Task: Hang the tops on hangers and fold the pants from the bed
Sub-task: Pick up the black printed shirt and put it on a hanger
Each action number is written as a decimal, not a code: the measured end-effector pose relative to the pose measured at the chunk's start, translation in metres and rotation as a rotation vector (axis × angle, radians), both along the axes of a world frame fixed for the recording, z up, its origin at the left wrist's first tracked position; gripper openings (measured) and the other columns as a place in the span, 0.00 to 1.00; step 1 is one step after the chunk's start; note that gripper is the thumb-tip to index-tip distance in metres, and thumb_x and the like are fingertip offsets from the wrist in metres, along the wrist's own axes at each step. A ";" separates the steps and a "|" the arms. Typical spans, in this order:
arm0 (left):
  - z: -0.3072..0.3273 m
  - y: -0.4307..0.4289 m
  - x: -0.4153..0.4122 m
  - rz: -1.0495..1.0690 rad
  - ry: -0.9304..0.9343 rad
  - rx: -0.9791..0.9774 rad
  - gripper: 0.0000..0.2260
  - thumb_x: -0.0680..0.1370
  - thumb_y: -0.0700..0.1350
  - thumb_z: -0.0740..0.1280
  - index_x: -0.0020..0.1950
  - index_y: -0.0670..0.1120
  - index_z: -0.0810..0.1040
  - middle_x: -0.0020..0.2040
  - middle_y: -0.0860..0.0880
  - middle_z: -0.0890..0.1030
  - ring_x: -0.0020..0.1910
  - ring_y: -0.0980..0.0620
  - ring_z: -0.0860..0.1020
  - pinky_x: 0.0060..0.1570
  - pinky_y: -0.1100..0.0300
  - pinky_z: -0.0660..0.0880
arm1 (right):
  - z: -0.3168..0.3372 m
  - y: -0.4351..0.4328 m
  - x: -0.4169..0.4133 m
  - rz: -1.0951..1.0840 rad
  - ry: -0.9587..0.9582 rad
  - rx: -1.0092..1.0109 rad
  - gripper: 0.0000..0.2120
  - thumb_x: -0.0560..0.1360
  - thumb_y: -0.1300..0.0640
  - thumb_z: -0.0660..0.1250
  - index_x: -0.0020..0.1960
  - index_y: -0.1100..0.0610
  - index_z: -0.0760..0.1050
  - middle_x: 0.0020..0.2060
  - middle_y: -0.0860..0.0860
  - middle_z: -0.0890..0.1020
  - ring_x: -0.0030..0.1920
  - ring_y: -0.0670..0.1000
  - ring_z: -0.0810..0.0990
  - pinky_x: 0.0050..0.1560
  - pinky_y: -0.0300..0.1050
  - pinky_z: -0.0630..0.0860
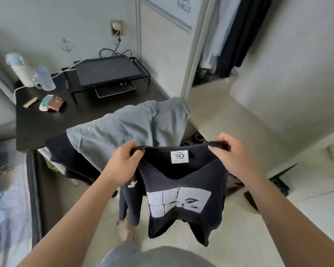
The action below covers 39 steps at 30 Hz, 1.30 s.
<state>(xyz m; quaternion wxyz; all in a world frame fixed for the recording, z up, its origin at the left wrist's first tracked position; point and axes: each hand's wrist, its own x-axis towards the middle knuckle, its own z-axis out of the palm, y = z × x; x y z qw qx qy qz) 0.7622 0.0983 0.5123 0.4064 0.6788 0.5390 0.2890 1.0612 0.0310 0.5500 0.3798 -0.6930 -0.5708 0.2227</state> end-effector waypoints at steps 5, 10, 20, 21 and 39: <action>0.040 0.062 0.092 -0.195 -0.099 0.118 0.13 0.82 0.46 0.62 0.37 0.52 0.69 0.29 0.60 0.72 0.30 0.61 0.70 0.33 0.63 0.65 | 0.038 0.020 0.065 -0.207 -0.032 0.088 0.14 0.75 0.51 0.72 0.35 0.53 0.71 0.27 0.41 0.73 0.29 0.41 0.70 0.32 0.31 0.66; 0.093 0.128 0.176 -0.346 -0.219 0.172 0.12 0.83 0.47 0.61 0.40 0.50 0.72 0.31 0.61 0.74 0.33 0.63 0.72 0.37 0.61 0.67 | 0.091 0.053 0.115 -0.403 -0.037 0.242 0.20 0.77 0.54 0.71 0.31 0.49 0.66 0.23 0.40 0.68 0.26 0.42 0.65 0.30 0.33 0.64; 0.228 0.252 0.317 -0.620 -0.401 0.350 0.13 0.83 0.50 0.61 0.45 0.42 0.76 0.37 0.48 0.76 0.35 0.58 0.75 0.39 0.61 0.72 | 0.218 0.122 0.190 -0.701 -0.151 0.419 0.19 0.77 0.50 0.69 0.31 0.49 0.67 0.23 0.41 0.68 0.26 0.42 0.66 0.32 0.41 0.64; 0.243 0.262 0.330 -0.640 -0.418 0.382 0.14 0.83 0.50 0.61 0.45 0.41 0.76 0.36 0.48 0.76 0.34 0.60 0.75 0.39 0.61 0.71 | 0.233 0.127 0.198 -0.730 -0.173 0.438 0.19 0.77 0.50 0.69 0.32 0.51 0.67 0.23 0.41 0.68 0.27 0.42 0.66 0.32 0.41 0.64; 0.550 0.320 0.521 -0.661 -0.489 0.795 0.16 0.84 0.49 0.60 0.41 0.42 0.75 0.34 0.48 0.75 0.34 0.49 0.73 0.32 0.57 0.65 | 0.548 0.165 0.307 -0.992 -0.877 0.199 0.20 0.81 0.51 0.63 0.32 0.58 0.67 0.31 0.53 0.73 0.35 0.55 0.72 0.33 0.46 0.65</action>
